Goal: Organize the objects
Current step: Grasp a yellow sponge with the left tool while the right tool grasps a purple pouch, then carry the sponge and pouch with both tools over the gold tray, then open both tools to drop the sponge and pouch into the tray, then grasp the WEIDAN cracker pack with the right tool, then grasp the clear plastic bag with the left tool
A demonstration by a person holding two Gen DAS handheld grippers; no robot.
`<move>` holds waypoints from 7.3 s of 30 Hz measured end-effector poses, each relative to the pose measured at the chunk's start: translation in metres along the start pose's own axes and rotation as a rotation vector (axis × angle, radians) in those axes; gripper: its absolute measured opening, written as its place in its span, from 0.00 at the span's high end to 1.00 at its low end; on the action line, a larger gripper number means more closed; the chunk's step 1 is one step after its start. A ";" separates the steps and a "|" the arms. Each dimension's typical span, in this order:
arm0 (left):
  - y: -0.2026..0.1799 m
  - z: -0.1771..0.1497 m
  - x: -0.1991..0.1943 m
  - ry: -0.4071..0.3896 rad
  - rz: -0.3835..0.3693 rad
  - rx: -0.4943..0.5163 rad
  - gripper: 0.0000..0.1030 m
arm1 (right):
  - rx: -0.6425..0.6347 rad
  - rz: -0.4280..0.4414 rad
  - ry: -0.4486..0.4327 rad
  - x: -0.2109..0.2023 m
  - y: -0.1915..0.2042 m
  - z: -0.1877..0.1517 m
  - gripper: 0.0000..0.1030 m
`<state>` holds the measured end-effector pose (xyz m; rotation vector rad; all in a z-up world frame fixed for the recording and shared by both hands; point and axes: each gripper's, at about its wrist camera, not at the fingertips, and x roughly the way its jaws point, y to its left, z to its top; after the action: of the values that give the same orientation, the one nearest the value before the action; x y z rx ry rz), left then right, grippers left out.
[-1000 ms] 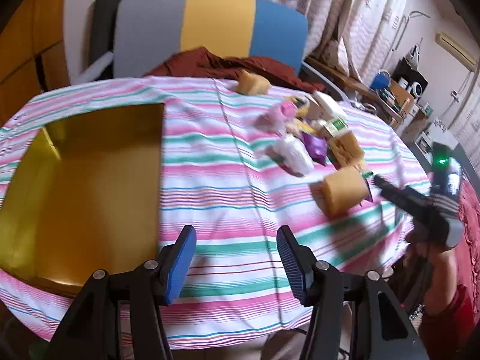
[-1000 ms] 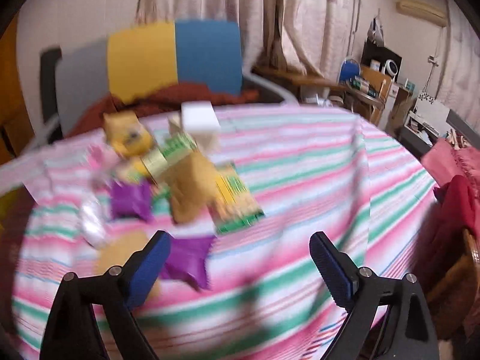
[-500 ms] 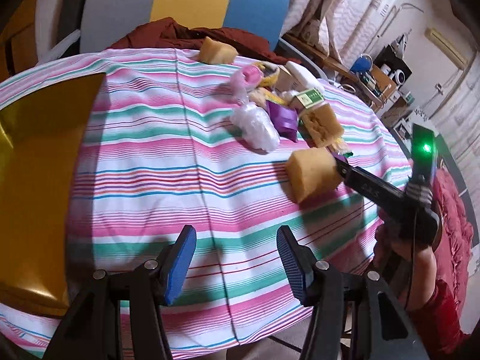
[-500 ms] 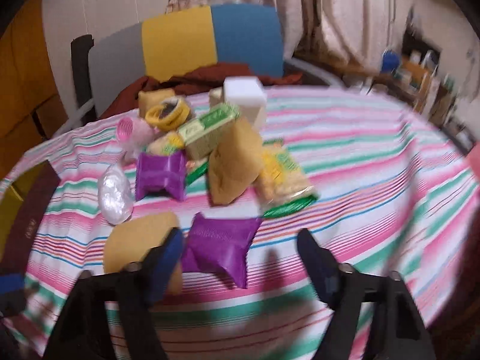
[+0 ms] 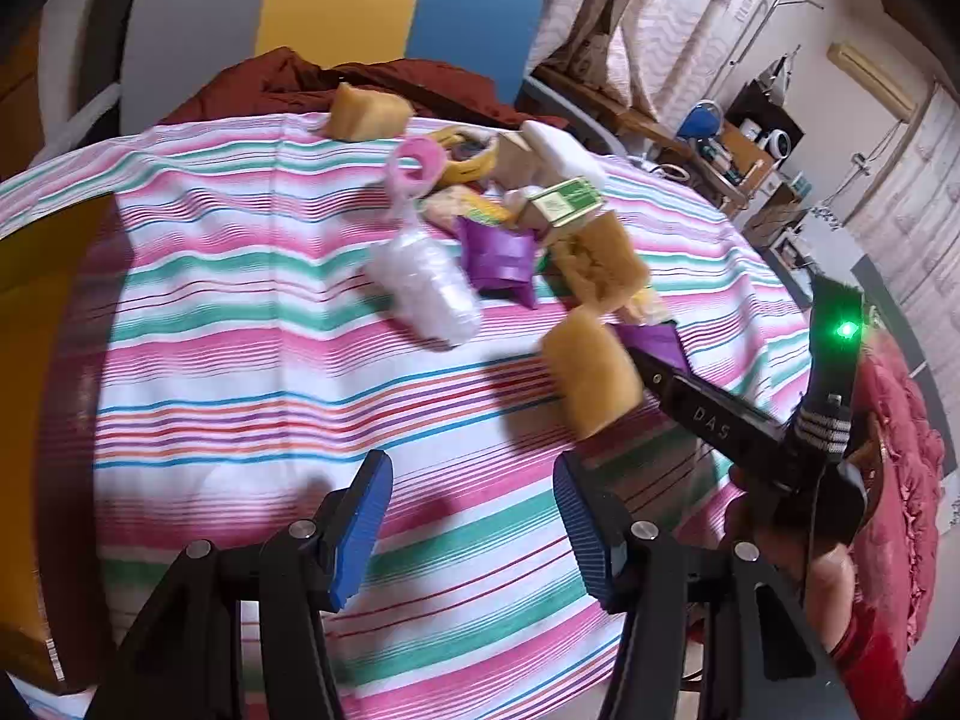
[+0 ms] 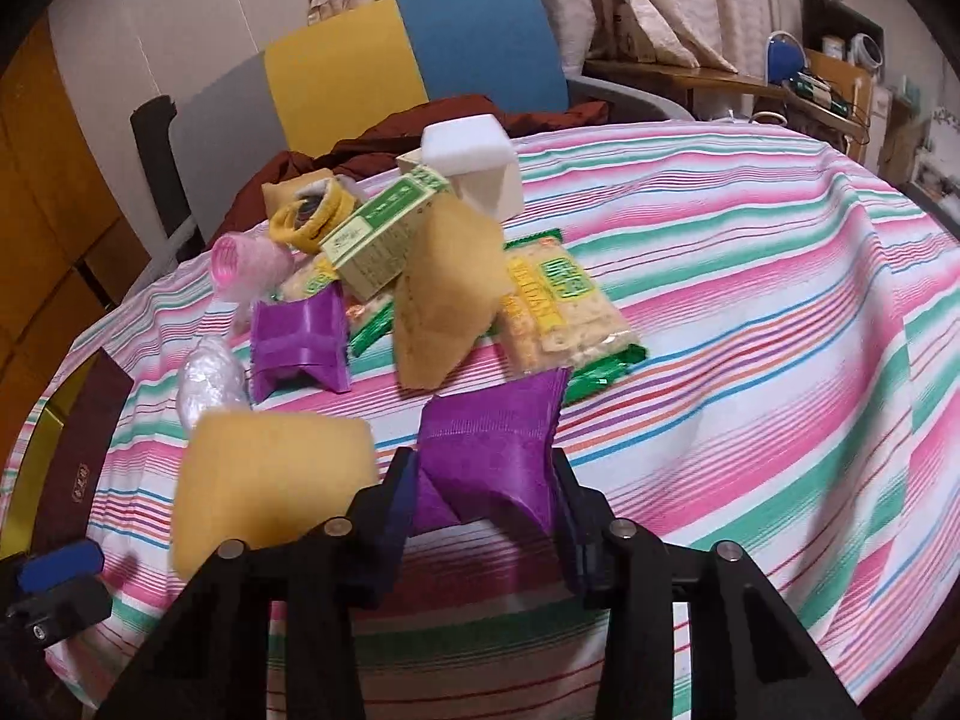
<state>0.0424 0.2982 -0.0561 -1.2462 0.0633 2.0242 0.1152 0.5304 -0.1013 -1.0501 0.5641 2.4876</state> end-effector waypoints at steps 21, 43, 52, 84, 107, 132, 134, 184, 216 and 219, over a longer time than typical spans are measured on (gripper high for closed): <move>-0.038 0.029 0.068 -0.008 -0.045 0.013 0.39 | 0.033 -0.047 -0.183 -0.007 -0.030 -0.020 0.58; -0.011 0.001 0.048 -0.054 -0.195 -0.003 0.54 | 0.004 -0.110 -0.108 -0.019 -0.004 -0.013 0.59; 0.003 -0.017 0.022 -0.087 -0.198 -0.009 0.59 | -0.068 -0.080 -0.130 -0.040 0.028 -0.010 0.59; 0.182 -0.069 -0.149 -0.388 0.018 -0.265 0.60 | -0.307 0.330 -0.080 -0.082 0.229 -0.051 0.59; 0.284 -0.081 -0.164 -0.398 0.349 -0.546 0.35 | -0.483 0.533 0.046 -0.061 0.344 -0.098 0.30; 0.199 -0.067 -0.157 -0.380 0.218 -0.330 0.34 | -0.274 0.392 -0.008 -0.055 0.264 -0.062 0.26; 0.192 -0.067 -0.154 -0.371 0.207 -0.311 0.34 | -0.268 0.366 -0.013 -0.052 0.256 -0.059 0.26; 0.053 -0.030 -0.045 -0.087 0.026 -0.019 0.29 | -0.129 -0.218 -0.011 0.044 -0.020 0.064 0.21; 0.027 0.079 0.075 -0.067 0.105 -0.037 0.29 | 0.001 -0.389 -0.081 0.046 -0.036 0.054 0.54; 0.031 0.079 0.088 -0.051 0.112 -0.032 0.30 | 0.007 -0.393 -0.091 0.045 -0.036 0.052 0.54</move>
<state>-0.0582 0.3571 -0.0937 -1.2345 0.0785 2.1597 0.0728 0.5950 -0.1088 -0.9362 0.3033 2.1719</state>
